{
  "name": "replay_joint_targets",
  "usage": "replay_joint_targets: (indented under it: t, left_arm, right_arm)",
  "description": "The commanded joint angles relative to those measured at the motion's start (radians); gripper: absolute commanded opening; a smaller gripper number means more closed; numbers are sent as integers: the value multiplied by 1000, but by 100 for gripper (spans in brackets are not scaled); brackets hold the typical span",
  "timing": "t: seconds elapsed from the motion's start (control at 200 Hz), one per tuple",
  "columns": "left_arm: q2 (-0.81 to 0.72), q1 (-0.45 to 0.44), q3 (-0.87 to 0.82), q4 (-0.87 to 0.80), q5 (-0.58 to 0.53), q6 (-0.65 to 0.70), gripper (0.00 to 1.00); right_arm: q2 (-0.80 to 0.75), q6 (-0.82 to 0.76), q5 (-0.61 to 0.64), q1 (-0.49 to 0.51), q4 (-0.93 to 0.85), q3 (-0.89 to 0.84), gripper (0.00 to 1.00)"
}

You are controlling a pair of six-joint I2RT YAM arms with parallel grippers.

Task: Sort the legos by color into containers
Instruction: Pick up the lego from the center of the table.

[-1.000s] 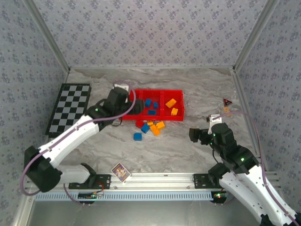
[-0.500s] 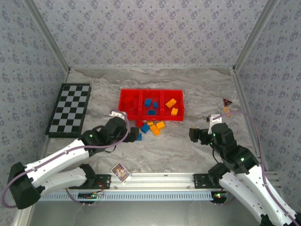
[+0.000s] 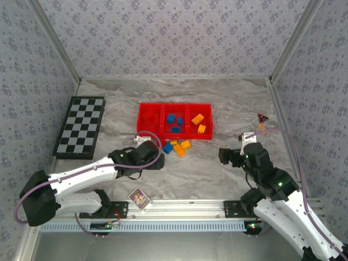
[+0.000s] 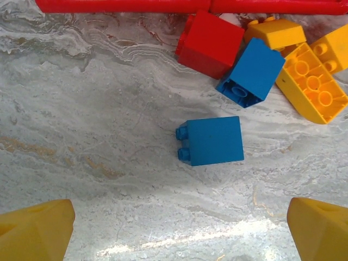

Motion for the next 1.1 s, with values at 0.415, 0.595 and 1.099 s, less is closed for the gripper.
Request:
replay_joint_targets:
  t: [0.415,0.595,1.099]
  left_arm:
    - [261,-5,144,2,32,-16,98]
    - [339,22,186,15,57,-13,97]
    - [502,112,223,50,188,-16,77]
  right_arm:
    - [-23,30,104,85,-50,6,100]
    - [-24,34,122,107,-54,6,100]
    - [-29,35,137,120,-57,6,100]
